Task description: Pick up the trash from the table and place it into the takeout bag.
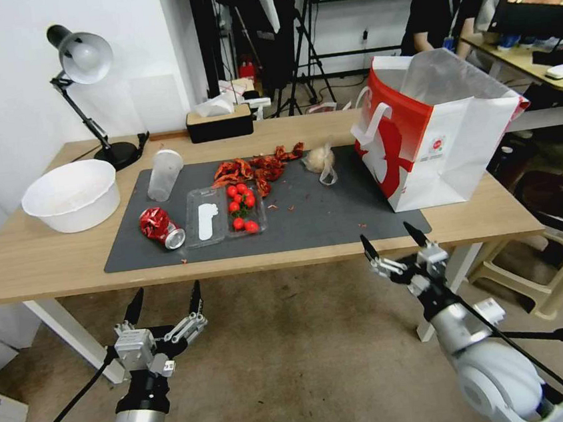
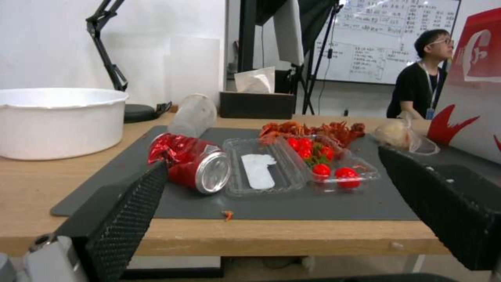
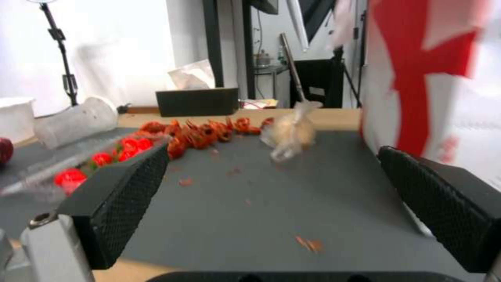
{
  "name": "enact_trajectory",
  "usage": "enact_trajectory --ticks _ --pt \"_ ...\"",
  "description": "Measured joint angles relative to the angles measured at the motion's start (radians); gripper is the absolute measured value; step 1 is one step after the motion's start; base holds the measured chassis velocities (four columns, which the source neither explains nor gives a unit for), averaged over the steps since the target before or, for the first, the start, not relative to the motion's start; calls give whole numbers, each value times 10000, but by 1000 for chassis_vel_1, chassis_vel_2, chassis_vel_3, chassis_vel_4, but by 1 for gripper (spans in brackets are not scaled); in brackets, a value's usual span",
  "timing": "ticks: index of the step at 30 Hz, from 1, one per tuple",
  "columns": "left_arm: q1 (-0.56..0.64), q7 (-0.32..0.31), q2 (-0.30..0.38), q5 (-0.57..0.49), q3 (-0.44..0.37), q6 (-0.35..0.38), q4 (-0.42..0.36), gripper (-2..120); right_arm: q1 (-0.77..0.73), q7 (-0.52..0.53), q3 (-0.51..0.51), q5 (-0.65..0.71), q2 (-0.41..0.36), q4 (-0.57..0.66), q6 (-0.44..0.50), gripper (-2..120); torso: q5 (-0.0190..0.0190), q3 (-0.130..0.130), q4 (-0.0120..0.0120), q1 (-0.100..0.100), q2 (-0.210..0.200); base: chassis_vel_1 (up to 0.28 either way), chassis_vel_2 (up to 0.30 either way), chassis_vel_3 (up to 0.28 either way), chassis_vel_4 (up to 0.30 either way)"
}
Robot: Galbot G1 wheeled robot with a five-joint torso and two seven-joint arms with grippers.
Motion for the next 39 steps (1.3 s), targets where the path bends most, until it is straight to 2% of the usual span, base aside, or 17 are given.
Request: enact_trajectory --ticks 5,9,13,20,26,29,39 --pt "-7 -12 0 22 -40 14 -6 100 1662 563 -910 112 140 -126 -1002 100 2 1 1 1 0 0 0 0 0" --pt "-27 -39 0 31 -55 48 -43 100 2565 901 -1371 185 256 -201 -1462 100 0 1 1 0 0 0 0 0 0" --pt "-77 -60 0 36 -60 76 -52 100 4093 1606 -2268 412 588 -605 -2330 100 1 1 1 1 0 0 0 0 0" --pt "-23 -52 0 22 -114 56 -72 100 5701 2271 -3158 863 861 -1463 -2784 100 1 2 0 0 0 0 0 0 0" --pt "32 -46 0 29 -119 36 -146 100 6799 2737 -3574 1086 1140 -2170 -3142 100 1 2 1 1 0 0 0 0 0" --pt "48 -35 0 79 -109 44 -183 100 7417 3401 -3797 1145 1410 -2509 -3817 100 2 1 1 1 0 0 0 0 0" --pt "-61 -40 0 175 -51 172 -123 100 8394 4095 -4084 1407 1930 -3455 -5288 100 1 0 0 1 0 0 0 0 0"
